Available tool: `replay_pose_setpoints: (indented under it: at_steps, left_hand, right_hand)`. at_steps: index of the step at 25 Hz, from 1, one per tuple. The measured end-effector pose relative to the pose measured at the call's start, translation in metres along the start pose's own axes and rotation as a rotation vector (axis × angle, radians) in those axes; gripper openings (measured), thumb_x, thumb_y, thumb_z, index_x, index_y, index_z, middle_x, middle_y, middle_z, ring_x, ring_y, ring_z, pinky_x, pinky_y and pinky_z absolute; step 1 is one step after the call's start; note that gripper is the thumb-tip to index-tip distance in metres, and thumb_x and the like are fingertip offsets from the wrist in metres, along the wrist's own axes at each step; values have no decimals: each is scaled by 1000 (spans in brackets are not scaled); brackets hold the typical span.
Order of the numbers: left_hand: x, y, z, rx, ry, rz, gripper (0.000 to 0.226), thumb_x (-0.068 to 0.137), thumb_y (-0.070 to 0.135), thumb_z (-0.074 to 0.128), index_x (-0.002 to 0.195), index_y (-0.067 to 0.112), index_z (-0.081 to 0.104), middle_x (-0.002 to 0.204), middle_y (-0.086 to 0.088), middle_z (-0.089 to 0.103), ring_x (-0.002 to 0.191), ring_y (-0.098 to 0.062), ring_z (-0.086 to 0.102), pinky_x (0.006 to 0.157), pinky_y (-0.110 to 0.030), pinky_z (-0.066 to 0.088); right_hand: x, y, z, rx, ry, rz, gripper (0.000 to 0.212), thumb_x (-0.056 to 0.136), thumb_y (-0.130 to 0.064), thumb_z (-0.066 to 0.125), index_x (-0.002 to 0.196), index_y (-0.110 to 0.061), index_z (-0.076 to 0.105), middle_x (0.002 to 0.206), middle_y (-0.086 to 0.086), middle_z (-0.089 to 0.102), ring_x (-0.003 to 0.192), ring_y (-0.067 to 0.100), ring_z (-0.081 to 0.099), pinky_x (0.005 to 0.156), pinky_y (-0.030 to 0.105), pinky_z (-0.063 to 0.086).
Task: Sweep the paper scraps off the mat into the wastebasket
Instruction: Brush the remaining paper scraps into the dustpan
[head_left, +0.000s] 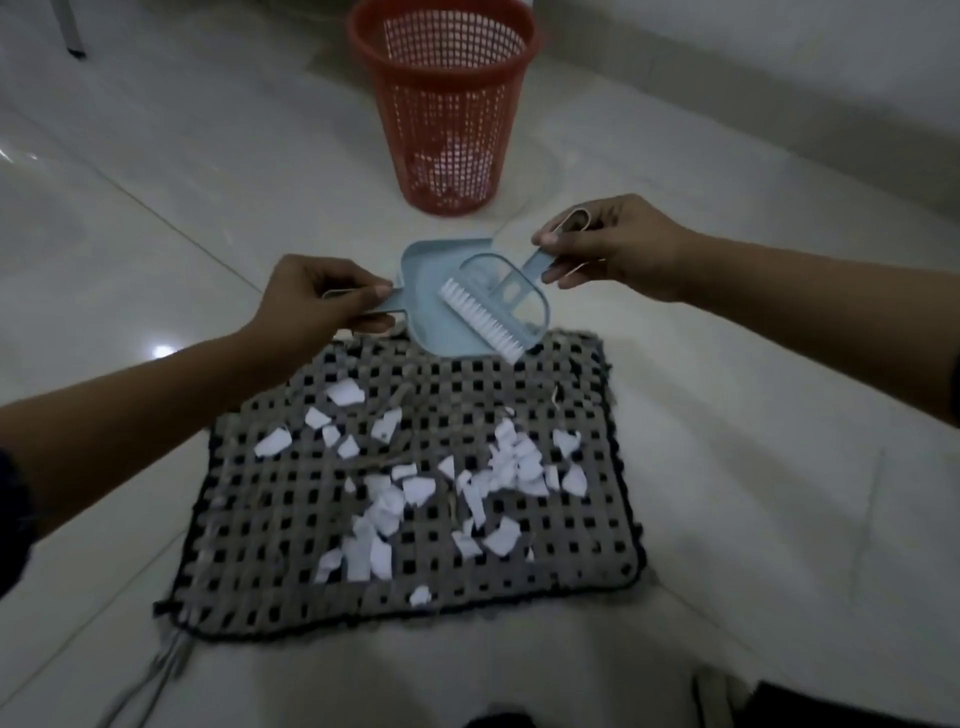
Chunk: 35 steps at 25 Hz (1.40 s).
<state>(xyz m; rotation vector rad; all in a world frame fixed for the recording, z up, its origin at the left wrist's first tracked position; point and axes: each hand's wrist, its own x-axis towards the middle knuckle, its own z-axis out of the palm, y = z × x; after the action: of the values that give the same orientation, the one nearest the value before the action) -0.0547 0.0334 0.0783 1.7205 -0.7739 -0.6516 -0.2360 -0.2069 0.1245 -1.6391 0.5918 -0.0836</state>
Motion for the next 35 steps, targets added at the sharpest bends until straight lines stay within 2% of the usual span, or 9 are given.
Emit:
replay_pose_setpoints:
  at_steps: [7,10,14,16,20,24,28,33,35]
  left_hand:
    - [-36,-49,1,-2,-241,-193,21,82,3,63,99,-9,65,93,-16,68,70,-19,72,67,-23,58]
    - [-52,-73,-3,35,-276,-324,15,81,7,65,92,-3,68,96,-19,69,75,-23,72,68,-23,58]
    - [-56,-86,-16,-40,-254,-368,6,75,10,68,76,7,73,84,-11,73,78,-27,72,67,-24,58]
    - [-54,-85,-21,-41,-222,-364,6,80,4,64,80,3,69,84,-9,73,74,-23,73,68,-24,59]
    - [-52,-82,-30,-68,-222,-377,11,84,0,58,83,2,69,84,-9,72,70,-17,72,65,-20,57]
    - [-51,-86,-50,-104,-186,-380,21,84,0,59,72,10,73,75,-5,74,68,-18,72,63,-18,57]
    - [-55,-95,-60,-87,-173,-367,16,85,0,58,78,7,72,83,-10,71,69,-17,72,66,-20,57]
    - [-56,-104,-59,-142,-189,-445,21,83,2,59,73,11,75,91,-6,74,80,-22,72,67,-20,57]
    - [-55,-107,-60,-149,-187,-489,17,83,2,59,81,8,74,96,-8,73,82,-23,72,68,-21,57]
  right_hand:
    - [-53,45,28,-515,-361,178,19,82,-4,69,100,-4,72,98,18,73,75,13,72,67,15,57]
    - [-66,56,35,-614,-398,188,21,80,-7,72,101,-9,73,102,12,74,68,7,71,63,12,55]
    - [-82,67,59,-720,-520,174,15,81,-12,71,96,-12,73,81,-5,76,69,7,72,64,15,57]
    - [-89,79,80,-794,-603,117,8,83,-13,70,90,-15,73,72,-12,74,66,4,70,60,12,53]
    - [-80,91,97,-896,-517,-5,8,85,-6,65,89,-8,72,85,3,76,64,2,68,62,12,54]
    - [-65,84,90,-920,-348,-69,11,87,-4,62,94,-6,70,83,3,72,54,-12,61,53,3,49]
    - [-52,64,79,-918,-191,-145,14,85,-6,66,98,-5,71,83,2,71,53,-13,62,56,4,52]
    - [-75,62,115,-878,-470,-55,10,85,-8,66,92,-6,72,84,3,75,64,0,69,62,14,57]
    - [-78,74,133,-914,-487,-63,10,85,-4,64,89,-4,73,85,7,76,67,3,70,59,12,53]
